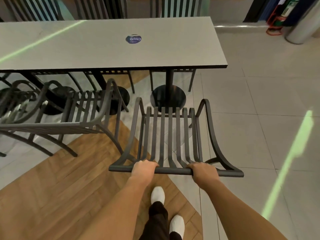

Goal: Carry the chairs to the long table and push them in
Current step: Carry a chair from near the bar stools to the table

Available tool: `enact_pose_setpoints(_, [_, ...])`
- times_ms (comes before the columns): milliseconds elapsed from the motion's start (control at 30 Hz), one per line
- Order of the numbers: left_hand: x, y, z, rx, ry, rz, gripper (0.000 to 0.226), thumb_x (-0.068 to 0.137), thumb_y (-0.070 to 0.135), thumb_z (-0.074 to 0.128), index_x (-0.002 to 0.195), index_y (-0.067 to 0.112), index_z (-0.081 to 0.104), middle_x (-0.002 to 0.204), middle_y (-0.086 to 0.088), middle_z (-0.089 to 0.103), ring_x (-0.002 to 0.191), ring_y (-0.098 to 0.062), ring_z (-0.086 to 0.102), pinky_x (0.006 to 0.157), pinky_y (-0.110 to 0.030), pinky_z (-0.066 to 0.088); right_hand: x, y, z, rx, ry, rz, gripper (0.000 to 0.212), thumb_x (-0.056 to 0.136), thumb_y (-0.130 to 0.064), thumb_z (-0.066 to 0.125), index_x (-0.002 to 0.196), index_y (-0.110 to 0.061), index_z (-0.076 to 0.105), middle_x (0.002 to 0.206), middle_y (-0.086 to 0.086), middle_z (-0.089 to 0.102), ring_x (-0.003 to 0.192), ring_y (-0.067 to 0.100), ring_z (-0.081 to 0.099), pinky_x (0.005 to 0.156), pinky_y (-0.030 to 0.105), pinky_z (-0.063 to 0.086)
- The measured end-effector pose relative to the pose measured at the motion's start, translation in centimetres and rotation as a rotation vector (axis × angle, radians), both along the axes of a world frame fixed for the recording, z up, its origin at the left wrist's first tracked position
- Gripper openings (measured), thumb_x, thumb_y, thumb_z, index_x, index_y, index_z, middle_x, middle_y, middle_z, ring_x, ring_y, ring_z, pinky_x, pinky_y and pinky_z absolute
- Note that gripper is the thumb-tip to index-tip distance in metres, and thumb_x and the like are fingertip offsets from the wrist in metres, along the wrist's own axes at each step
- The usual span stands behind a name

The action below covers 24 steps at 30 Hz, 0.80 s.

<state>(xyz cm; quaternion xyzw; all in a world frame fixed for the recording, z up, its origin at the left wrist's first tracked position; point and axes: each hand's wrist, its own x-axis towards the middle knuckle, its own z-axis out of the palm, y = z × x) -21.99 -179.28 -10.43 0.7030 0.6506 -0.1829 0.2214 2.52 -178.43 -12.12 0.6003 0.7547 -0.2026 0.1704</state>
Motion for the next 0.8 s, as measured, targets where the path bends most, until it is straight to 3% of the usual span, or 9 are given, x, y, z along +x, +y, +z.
enact_pose_setpoints(600, [-0.8,12.9,-0.9,-0.023,-0.032,-0.072,0.055,0.100,0.002,0.055,0.146,0.031,0.052,0.126,-0.009,0.068,0.114,-0.031,0.066,0.098,-0.045,0.054,-0.8,13.7,1.4,-0.020,-0.078,0.010,0.038,0.105,-0.025,0.054,0.138,-0.042,0.055,0.118,-0.006,0.068,0.108,0.018,0.065,0.100,0.037,0.051])
enact_pose_setpoints(800, [-0.8,14.8,-0.7,-0.155,-0.097,-0.047,0.054,0.099,0.004,0.056,0.145,0.031,0.053,0.126,-0.007,0.067,0.114,-0.028,0.065,0.098,-0.043,0.055,-0.7,15.6,2.4,-0.161,-0.021,0.011,0.034,0.103,-0.033,0.058,0.137,-0.035,0.059,0.117,-0.003,0.069,0.109,0.019,0.065,0.102,0.039,0.053])
